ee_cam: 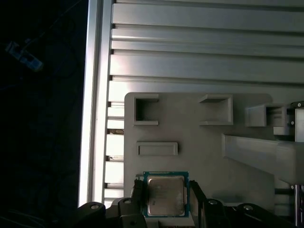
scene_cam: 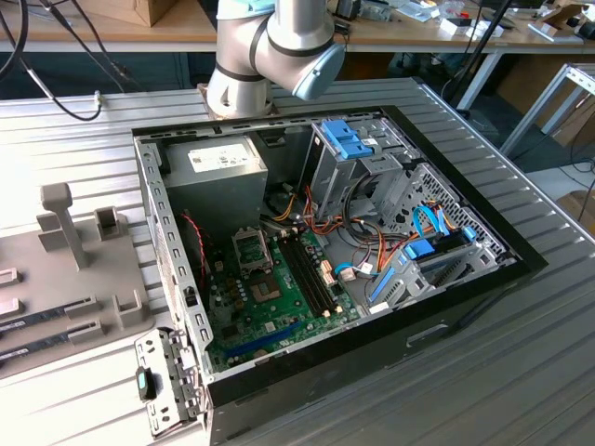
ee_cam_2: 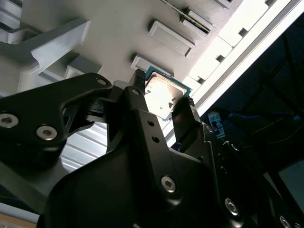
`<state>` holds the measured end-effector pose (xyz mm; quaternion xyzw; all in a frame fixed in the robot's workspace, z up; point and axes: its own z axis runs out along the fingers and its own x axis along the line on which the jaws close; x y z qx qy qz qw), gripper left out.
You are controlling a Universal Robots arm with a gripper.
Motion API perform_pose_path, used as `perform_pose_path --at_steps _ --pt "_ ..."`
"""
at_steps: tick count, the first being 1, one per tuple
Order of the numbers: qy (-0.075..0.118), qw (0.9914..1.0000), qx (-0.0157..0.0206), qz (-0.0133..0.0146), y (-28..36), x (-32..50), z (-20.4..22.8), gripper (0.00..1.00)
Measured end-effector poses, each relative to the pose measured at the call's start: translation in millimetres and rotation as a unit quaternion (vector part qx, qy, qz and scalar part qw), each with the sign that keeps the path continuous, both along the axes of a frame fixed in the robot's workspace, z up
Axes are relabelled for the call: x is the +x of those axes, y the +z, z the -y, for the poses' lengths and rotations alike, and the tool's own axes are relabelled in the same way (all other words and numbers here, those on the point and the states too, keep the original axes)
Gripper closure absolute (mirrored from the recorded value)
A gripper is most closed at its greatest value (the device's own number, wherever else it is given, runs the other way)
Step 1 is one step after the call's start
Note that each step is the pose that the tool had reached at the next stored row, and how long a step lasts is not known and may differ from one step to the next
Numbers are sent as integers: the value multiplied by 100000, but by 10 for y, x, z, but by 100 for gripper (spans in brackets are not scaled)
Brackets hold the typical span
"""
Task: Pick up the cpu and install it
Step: 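Pick up the cpu and move it towards the insertion slot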
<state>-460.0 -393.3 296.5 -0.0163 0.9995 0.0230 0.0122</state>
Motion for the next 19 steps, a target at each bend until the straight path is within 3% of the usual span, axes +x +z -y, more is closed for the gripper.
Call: perform_pose_path --at_steps 19 --pt "-1 100000 7 5 70 0 0 53"
